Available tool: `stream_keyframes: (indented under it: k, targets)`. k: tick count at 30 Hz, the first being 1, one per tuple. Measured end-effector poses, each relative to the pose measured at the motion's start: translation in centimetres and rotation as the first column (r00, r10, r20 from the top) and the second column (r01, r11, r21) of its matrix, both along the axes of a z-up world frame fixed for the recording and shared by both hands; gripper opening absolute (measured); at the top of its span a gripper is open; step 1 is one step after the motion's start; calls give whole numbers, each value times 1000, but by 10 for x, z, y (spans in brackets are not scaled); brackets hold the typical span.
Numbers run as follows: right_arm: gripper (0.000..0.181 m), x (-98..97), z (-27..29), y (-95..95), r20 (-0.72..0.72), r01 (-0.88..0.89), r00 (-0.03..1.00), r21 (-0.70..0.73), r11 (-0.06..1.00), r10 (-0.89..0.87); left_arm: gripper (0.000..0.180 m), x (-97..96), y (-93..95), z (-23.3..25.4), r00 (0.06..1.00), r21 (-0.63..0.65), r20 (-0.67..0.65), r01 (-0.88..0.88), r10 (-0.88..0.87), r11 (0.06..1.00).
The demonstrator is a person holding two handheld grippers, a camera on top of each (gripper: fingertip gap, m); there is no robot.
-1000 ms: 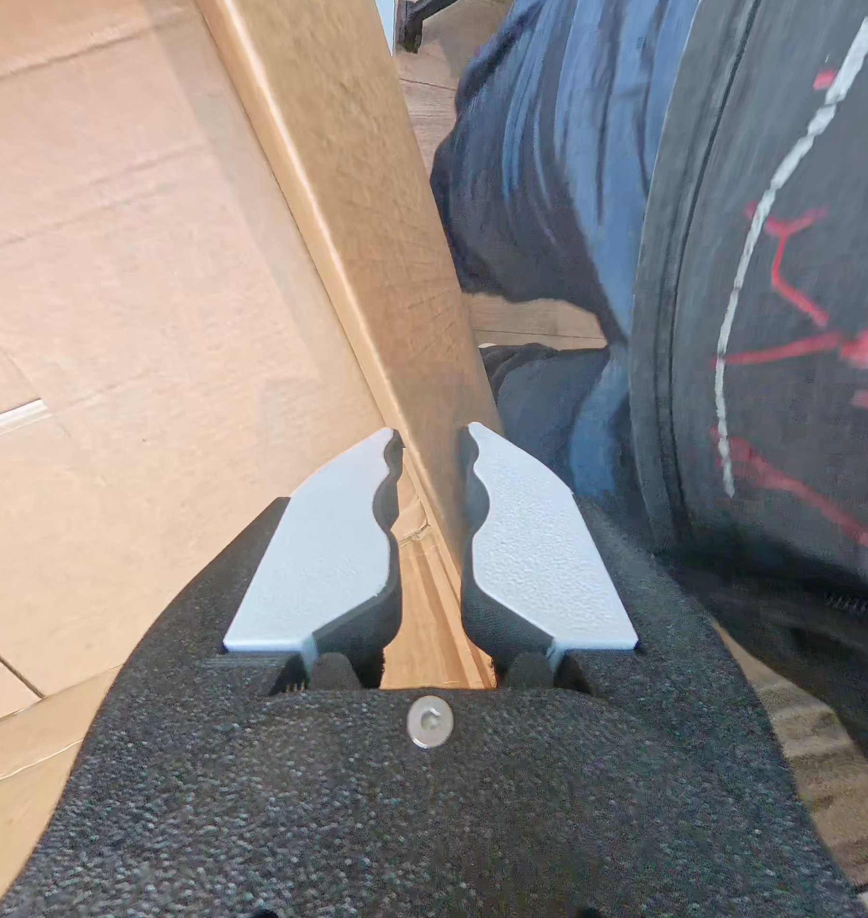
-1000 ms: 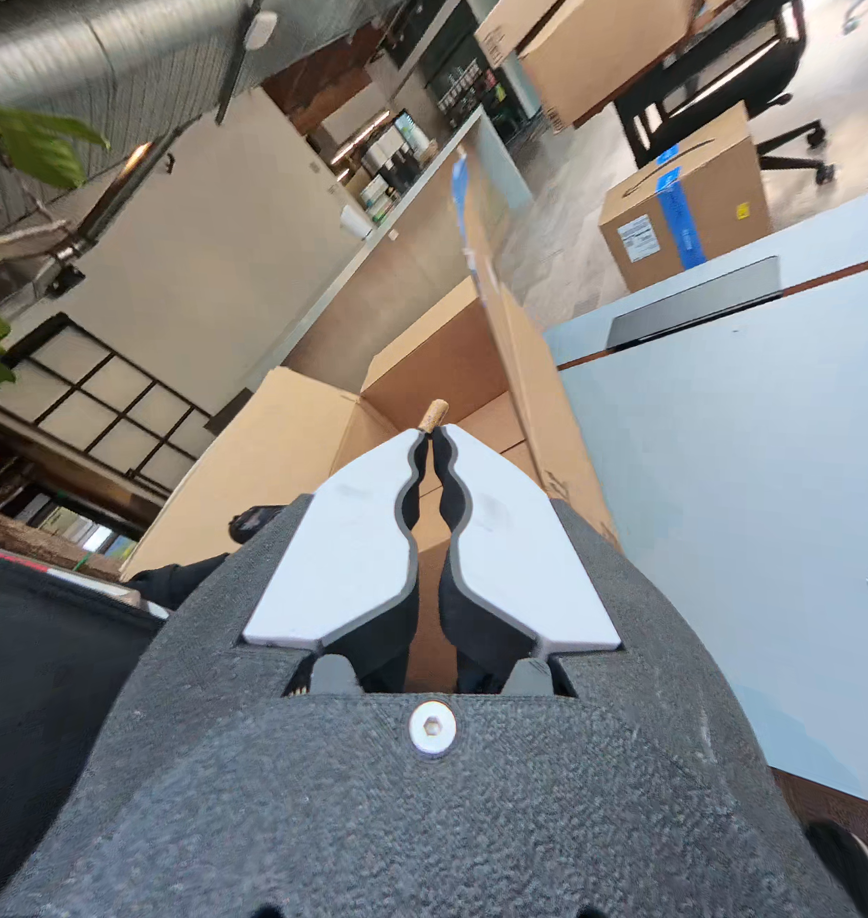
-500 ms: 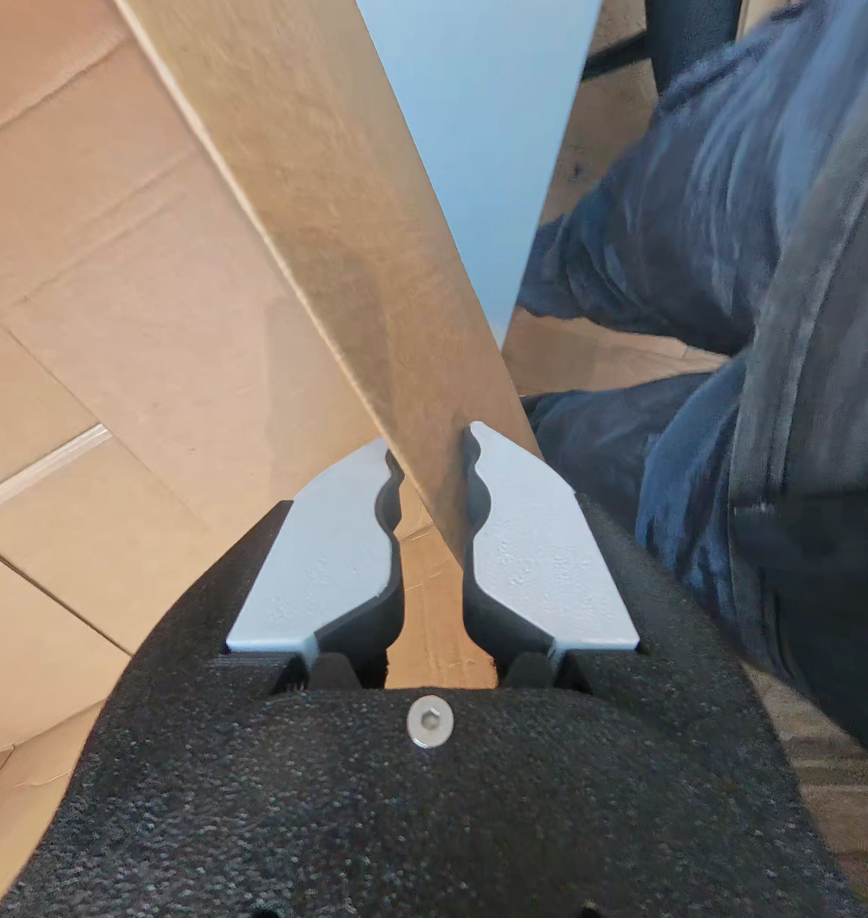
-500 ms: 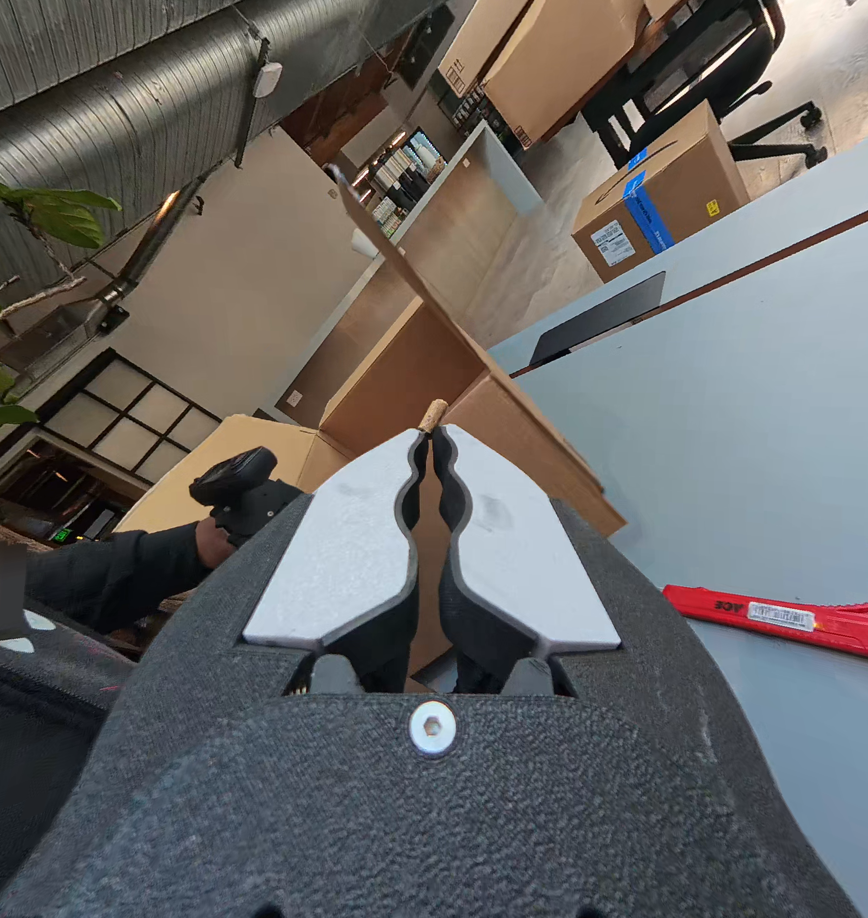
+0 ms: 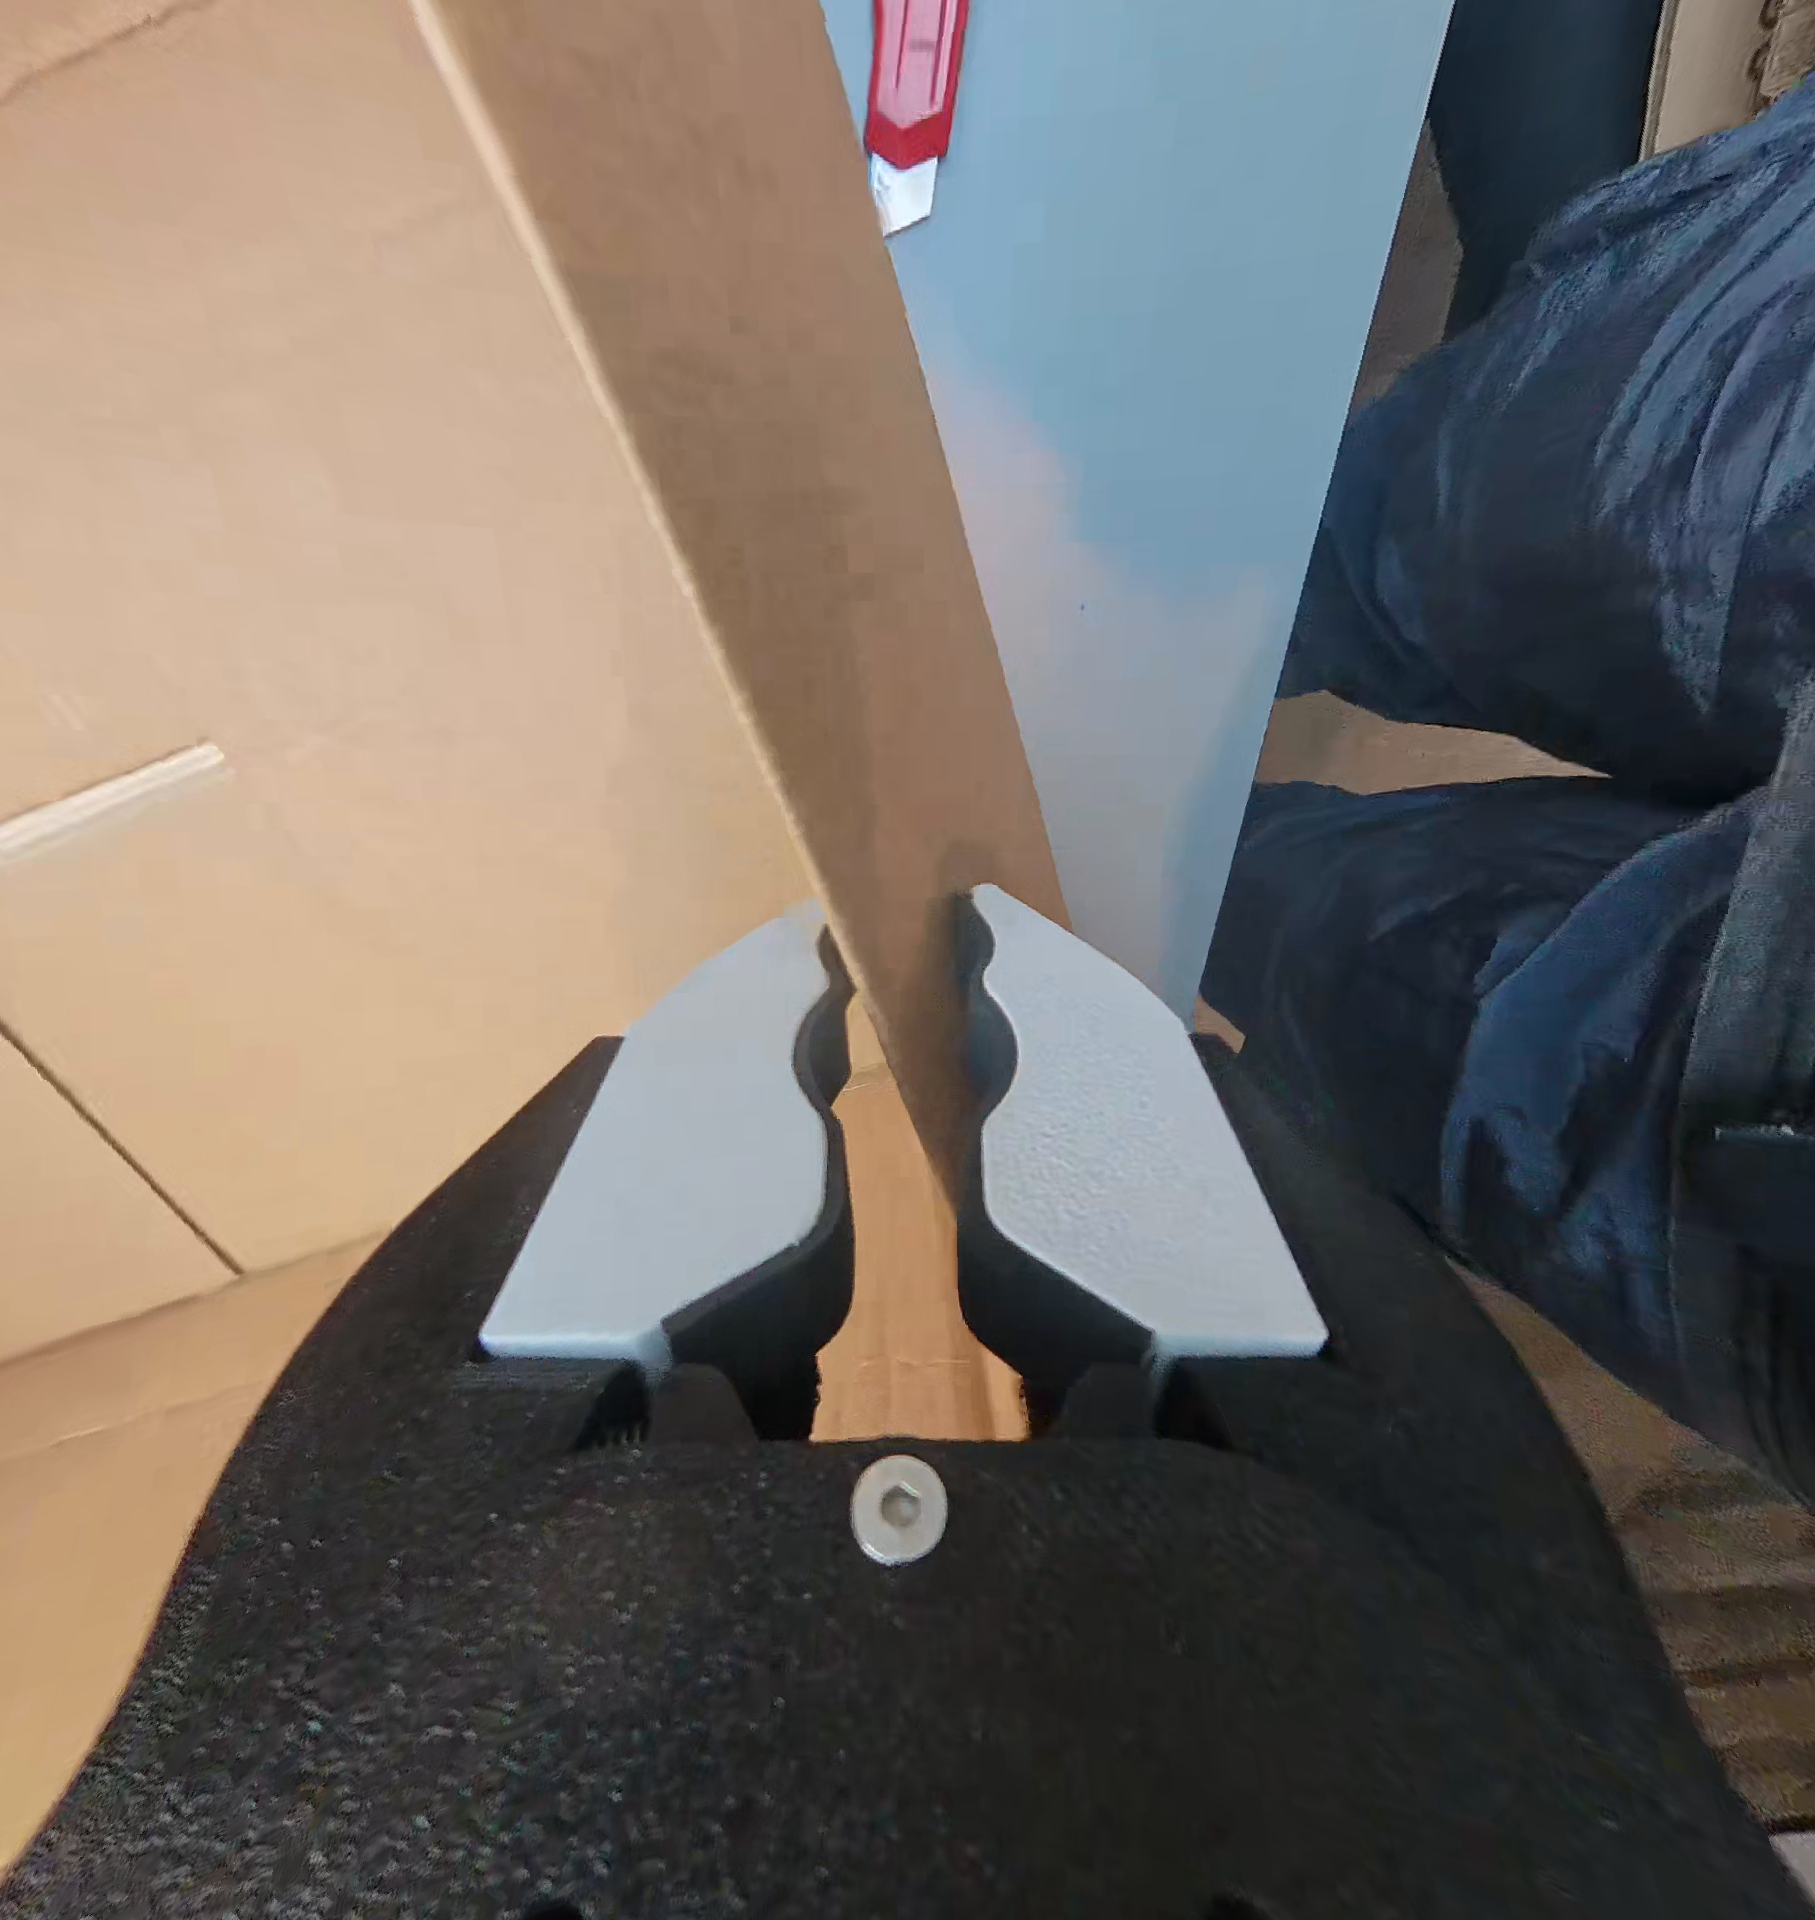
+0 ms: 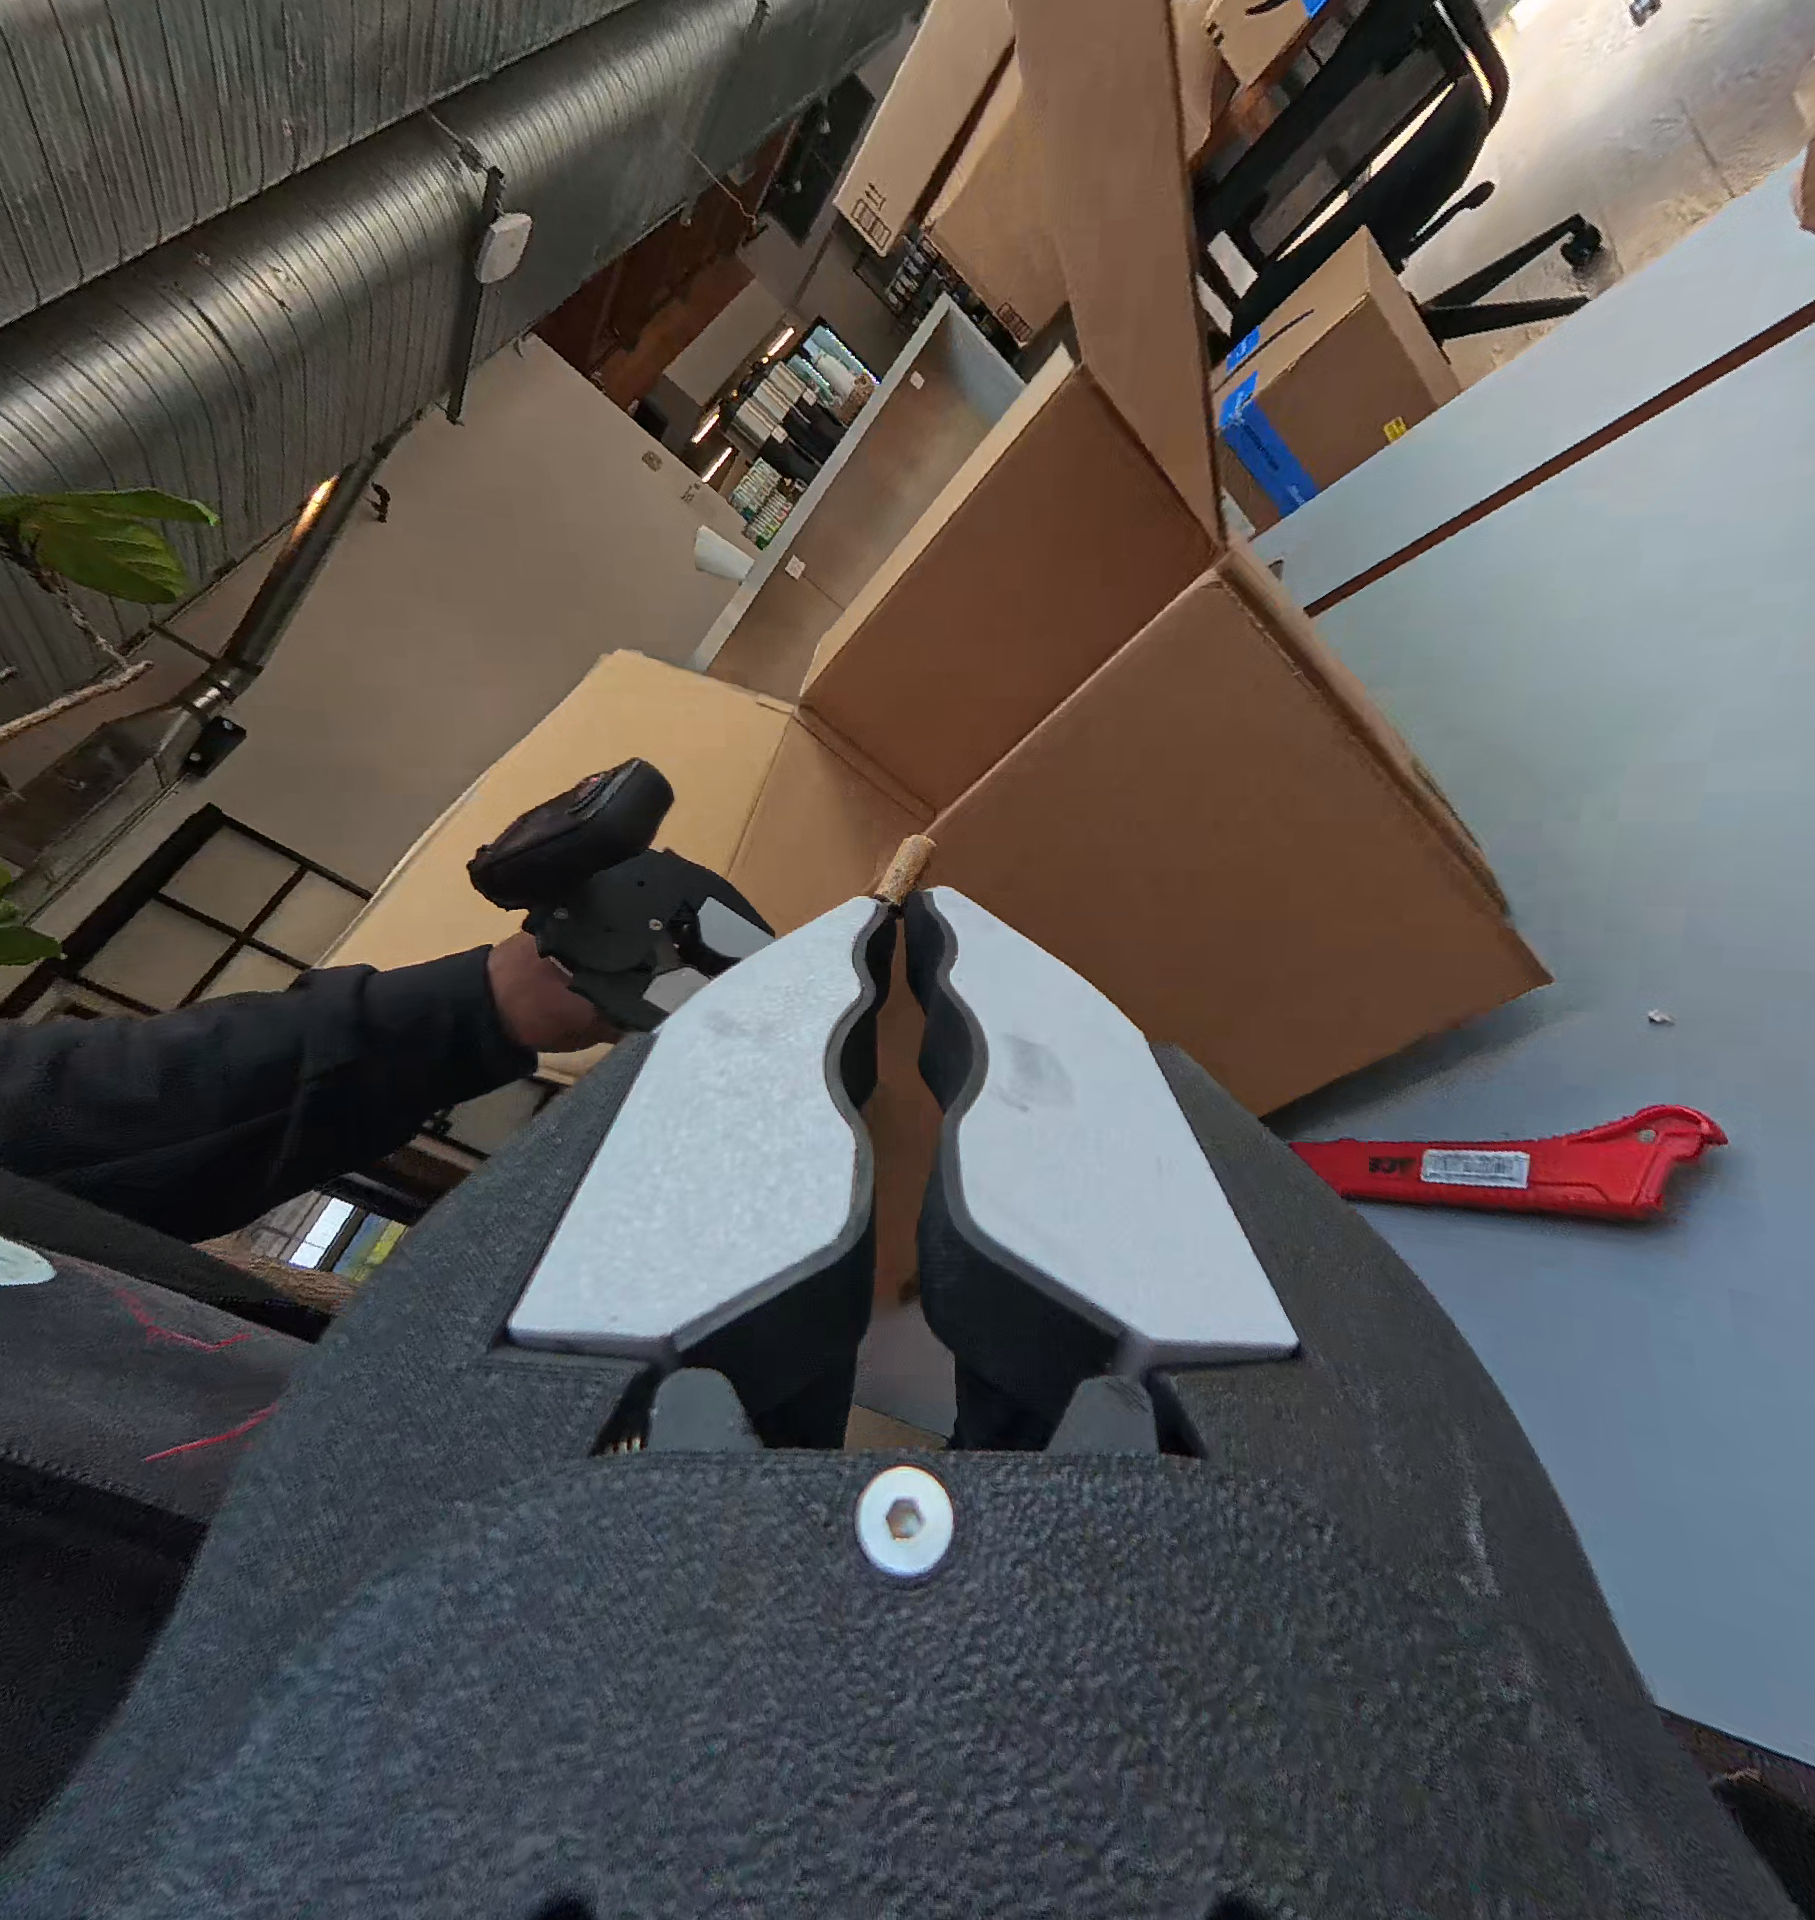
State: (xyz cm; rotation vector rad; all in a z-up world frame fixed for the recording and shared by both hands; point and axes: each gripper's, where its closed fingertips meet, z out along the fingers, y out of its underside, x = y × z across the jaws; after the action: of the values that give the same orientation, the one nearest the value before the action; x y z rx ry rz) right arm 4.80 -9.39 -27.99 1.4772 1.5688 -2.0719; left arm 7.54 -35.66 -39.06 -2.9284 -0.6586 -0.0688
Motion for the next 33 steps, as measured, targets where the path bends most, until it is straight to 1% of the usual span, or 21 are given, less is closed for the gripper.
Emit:
stream_keyframes:
  k: [3, 6, 11, 14, 16, 21, 23, 26, 28, 31, 33]
  targets:
    - [3, -5, -31, 18, 33, 43, 998, 81, 996, -46, 18, 6, -19, 1, 994, 30, 29, -107, 106, 994]
    - [3, -24, -85, 44, 61, 80, 993, 256, 963, -99, 20, 11, -26, 1, 990, 43, 18, -140, 140, 989]
    - [3, -74, -163, 83, 104, 123, 975, 476, 871, -195, 22, 12, -26, 1, 989, 11, 30, -146, 146, 989]
    - [3, -101, -201, 97, 117, 100, 969, 619, 779, -218, 23, 13, -26, 2, 988, -1, 40, -147, 147, 989]
    - [3, -111, -222, 102, 138, 75, 964, 680, 729, -228, 24, 13, -26, 2, 989, -12, 41, -144, 145, 989]
    - [3, -120, -247, 101, 172, 39, 954, 741, 670, -246, 28, 14, -26, 2, 989, -48, 58, -131, 133, 990]
    - [4, -117, -253, 99, 185, 30, 950, 747, 664, -251, 31, 15, -26, 2, 989, -54, 69, -128, 132, 990]
    - [12, -108, -264, 98, 222, 3, 939, 759, 651, -263, 34, 16, -25, 3, 989, -57, 76, -119, 123, 991]
    - [23, -100, -270, 97, 253, -27, 935, 750, 661, -249, 36, 17, -25, 4, 988, -50, 88, -121, 125, 991]
    - [27, -87, -266, 98, 260, -28, 933, 742, 670, -249, 38, 17, -24, 8, 983, -25, 111, -143, 145, 989]
    - [28, -78, -251, 90, 229, -17, 949, 722, 691, -216, 39, 18, -24, 9, 983, -13, 115, -145, 145, 989]
